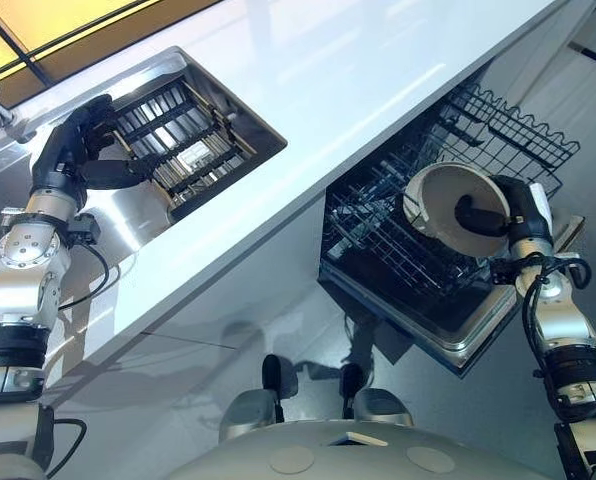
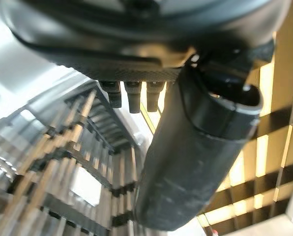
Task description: Pick up plates and place into dishwasher.
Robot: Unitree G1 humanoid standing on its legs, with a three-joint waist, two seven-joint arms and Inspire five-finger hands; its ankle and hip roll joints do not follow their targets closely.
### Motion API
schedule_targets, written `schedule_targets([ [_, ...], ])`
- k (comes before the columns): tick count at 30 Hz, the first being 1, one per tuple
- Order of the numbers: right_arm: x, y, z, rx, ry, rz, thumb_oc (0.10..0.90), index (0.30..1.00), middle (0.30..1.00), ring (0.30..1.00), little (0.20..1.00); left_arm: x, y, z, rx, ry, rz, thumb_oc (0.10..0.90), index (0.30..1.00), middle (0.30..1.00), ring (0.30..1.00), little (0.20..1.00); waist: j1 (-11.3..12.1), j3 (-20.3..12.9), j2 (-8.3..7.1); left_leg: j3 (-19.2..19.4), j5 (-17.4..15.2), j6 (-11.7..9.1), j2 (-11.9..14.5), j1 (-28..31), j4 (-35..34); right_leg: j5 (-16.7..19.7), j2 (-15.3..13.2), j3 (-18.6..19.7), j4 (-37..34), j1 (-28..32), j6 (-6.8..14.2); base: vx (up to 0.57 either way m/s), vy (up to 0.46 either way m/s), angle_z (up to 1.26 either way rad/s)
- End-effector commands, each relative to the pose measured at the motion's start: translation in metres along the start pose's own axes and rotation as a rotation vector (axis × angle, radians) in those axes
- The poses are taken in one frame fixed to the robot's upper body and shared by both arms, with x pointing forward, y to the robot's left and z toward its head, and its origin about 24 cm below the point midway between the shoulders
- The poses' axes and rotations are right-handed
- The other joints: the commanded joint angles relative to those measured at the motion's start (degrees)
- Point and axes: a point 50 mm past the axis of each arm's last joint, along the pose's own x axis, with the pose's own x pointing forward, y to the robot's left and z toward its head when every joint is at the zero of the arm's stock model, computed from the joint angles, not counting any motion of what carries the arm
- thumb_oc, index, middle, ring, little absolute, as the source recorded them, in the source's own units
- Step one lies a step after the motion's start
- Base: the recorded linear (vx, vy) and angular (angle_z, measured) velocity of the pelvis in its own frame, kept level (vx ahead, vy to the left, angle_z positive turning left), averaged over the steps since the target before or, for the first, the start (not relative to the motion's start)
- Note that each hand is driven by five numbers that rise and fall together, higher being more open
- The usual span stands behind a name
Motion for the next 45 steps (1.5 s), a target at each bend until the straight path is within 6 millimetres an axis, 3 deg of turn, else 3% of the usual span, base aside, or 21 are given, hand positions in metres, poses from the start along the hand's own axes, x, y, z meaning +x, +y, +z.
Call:
schedule_targets([
  [1,0.021,-0.015,0.069,-0.036,-0.265,-0.059,0.1,0.3,0.3,0.3,0.2,0.008,0.025,0.046,-0.023,-0.229,0.103,0.8,0.9,0.9,0.9,0.9,-0.17,-4.64,0.28,3.76,-6.19,-2.1,1.19,-1.33,5.47,-11.36,2.05,0.38,14.32,-4.44,0.45,0.03,0.011,0.08],
  [14,0.038,0.01,0.041,-0.187,0.019,-0.038,0.1,0.3,0.3,0.3,0.2,0.018,0.006,0.046,-0.033,-0.19,0.048,0.8,0.9,0.9,0.9,0.9,1.54,-3.79,0.83,2.99,-5.92,-2.26,1.01,-1.36,5.28,-11.35,2.08,0.06,13.92,-3.72,-0.02,0.01,0.018,0.07],
  [15,0.039,0.012,0.04,-0.193,0.032,-0.034,0.232,0.413,0.413,0.413,0.332,0.018,0.005,0.046,-0.033,-0.188,0.043,0.8,0.9,0.9,0.9,0.9,1.69,-3.79,0.86,2.95,-5.91,-2.26,0.98,-1.34,5.23,-11.31,2.08,0.03,13.78,-3.62,-0.04,0.0,0.028,0.05],
  [16,0.04,0.013,0.04,-0.192,0.048,-0.034,0.484,0.629,0.629,0.629,0.584,0.018,0.004,0.046,-0.036,-0.187,0.038,0.8,0.9,0.9,0.9,0.9,1.87,-3.74,0.88,2.9,-5.88,-2.28,0.91,-1.34,5.19,-11.25,2.1,-0.01,13.68,-3.57,-0.07,0.0,0.031,0.06],
  [17,0.042,0.014,0.04,-0.194,0.056,-0.034,0.8,0.9,0.9,0.9,0.9,0.018,0.003,0.046,-0.038,-0.186,0.034,0.8,0.9,0.9,0.9,0.9,2.04,-3.71,0.92,2.82,-5.85,-2.29,0.85,-1.31,5.14,-11.21,2.13,-0.02,13.6,-3.51,-0.11,0.0,0.035,0.08],
  [37,0.039,0.014,0.081,0.005,-0.157,-0.177,0.8,0.9,0.9,0.9,0.9,0.015,-0.008,0.036,-0.077,-0.164,0.031,0.8,0.9,0.9,0.9,0.9,1.51,-3.78,0.37,3.68,-5.69,-1.44,-0.17,-0.43,3.3,-9.22,2.67,1.07,11.24,-3.64,0.49,-0.04,0.023,0.03],
  [45,0.02,-0.005,0.107,0.315,-0.343,-0.409,0.8,0.9,0.9,0.9,0.9,0.006,-0.005,0.026,-0.082,-0.163,0.061,0.8,0.9,0.9,0.9,0.9,-0.05,-4.3,0.14,5.55,-6.0,-0.86,-0.4,0.63,2.67,-8.58,2.7,1.81,10.89,-3.61,1.21,-0.04,0.018,-0.08],
])
